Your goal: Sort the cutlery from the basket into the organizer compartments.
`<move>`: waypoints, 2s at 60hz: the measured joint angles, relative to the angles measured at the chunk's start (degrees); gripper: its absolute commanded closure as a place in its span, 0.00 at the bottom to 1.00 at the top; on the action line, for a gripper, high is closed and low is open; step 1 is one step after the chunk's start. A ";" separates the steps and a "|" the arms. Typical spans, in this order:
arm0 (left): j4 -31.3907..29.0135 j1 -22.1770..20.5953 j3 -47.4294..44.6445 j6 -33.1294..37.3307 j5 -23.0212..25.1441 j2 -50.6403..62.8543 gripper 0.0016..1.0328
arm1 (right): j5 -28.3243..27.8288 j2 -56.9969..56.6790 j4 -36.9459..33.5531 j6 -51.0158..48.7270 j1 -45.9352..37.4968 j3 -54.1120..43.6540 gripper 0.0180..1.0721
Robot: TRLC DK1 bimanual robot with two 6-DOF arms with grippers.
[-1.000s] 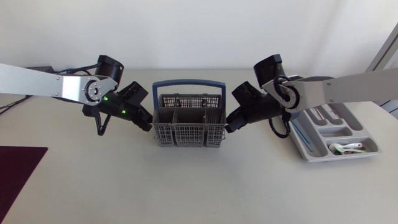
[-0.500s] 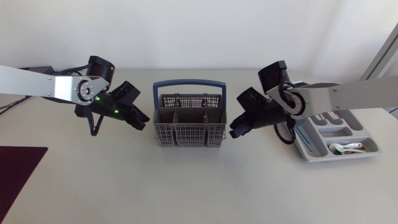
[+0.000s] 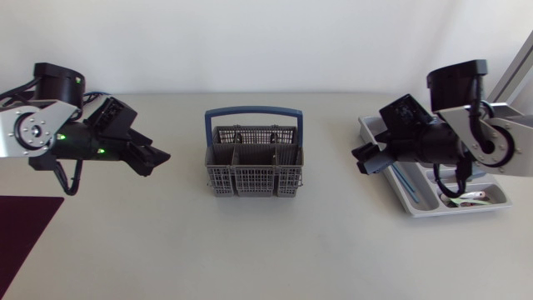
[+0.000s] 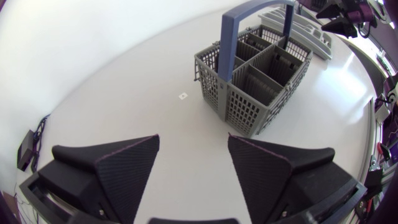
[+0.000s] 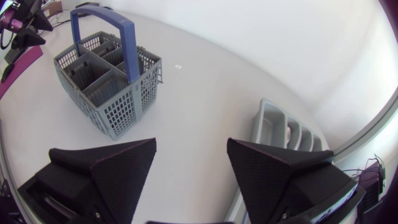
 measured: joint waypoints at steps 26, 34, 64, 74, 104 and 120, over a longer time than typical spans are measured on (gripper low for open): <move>5.62 5.84 -9.53 -6.27 -0.42 -24.41 0.04 | 1.73 -20.33 -4.68 -1.11 -7.89 -6.49 0.04; 6.21 5.88 -11.85 -7.74 -3.74 -26.34 0.04 | 1.86 -24.28 -5.86 -1.11 -10.71 -7.63 0.04; 10.47 6.29 -22.21 -14.34 -6.32 -48.39 0.04 | 2.10 -42.86 -1.99 -1.11 -14.12 -18.97 0.04; 10.80 6.16 -25.64 -17.25 -7.26 -52.74 0.04 | 2.91 -48.76 0.46 0.44 -13.99 -22.84 0.04; 12.70 2.91 -38.82 -25.22 -14.56 -67.28 0.04 | 4.46 -63.06 5.20 11.06 -11.54 -35.67 0.04; 13.55 1.09 -45.62 -29.14 -18.32 -74.86 0.04 | 5.14 -70.60 7.89 17.11 -10.14 -42.38 0.04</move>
